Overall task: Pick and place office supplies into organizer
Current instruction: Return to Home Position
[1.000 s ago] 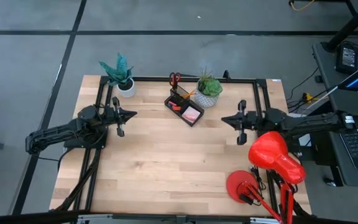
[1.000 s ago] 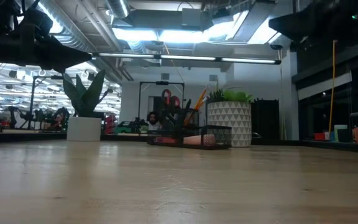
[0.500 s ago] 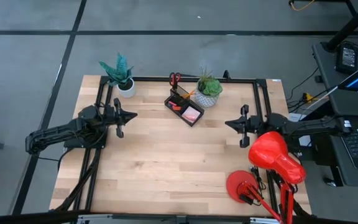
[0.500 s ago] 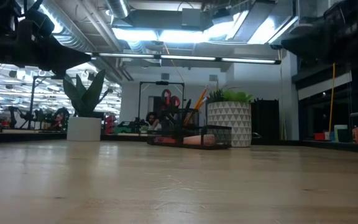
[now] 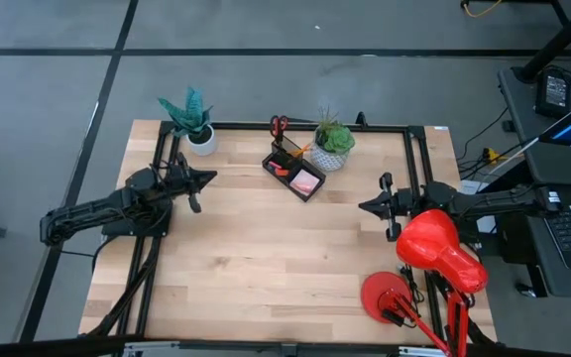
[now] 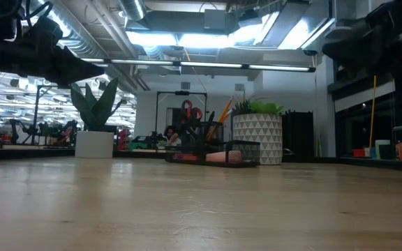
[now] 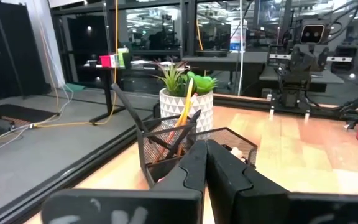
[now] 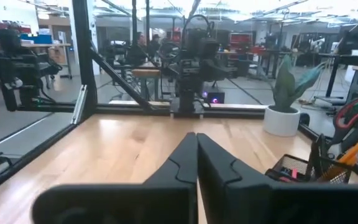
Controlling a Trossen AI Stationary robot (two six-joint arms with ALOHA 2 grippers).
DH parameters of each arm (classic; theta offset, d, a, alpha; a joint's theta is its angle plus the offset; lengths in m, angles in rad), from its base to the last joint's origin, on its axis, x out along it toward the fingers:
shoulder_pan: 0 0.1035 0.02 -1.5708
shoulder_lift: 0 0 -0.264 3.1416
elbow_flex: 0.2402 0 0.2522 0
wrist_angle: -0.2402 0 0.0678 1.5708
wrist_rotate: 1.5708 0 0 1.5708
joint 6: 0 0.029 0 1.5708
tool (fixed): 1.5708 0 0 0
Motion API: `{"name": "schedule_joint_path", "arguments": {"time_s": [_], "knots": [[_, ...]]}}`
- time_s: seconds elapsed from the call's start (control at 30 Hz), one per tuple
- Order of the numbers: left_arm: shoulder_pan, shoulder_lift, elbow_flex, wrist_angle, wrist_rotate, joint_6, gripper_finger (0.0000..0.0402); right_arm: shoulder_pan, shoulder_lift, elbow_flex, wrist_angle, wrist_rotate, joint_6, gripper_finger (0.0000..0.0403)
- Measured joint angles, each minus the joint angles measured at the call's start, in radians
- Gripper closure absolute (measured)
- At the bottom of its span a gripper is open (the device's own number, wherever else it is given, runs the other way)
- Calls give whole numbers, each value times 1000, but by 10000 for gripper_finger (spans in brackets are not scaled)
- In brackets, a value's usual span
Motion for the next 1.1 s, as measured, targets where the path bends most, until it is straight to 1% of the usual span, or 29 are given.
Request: {"name": "schedule_joint_path", "arguments": {"time_s": [0.27,0.77,0.83,0.9,1.0,1.1], "knots": [[0,0,0,0,2,2,394,0,0,0,-13,-1,76,376],[0,0,0,0,3,2,394,0,1,0,-16,0,73,374],[0,0,0,0,3,2,393,1,0,0,-44,0,67,374],[0,0,0,0,3,2,394,18,-32,1,-127,10,70,374],[0,0,0,-1,3,2,396,30,-130,1,-239,27,68,374],[0,0,0,-1,3,2,397,70,-216,1,-312,26,43,374]]}}
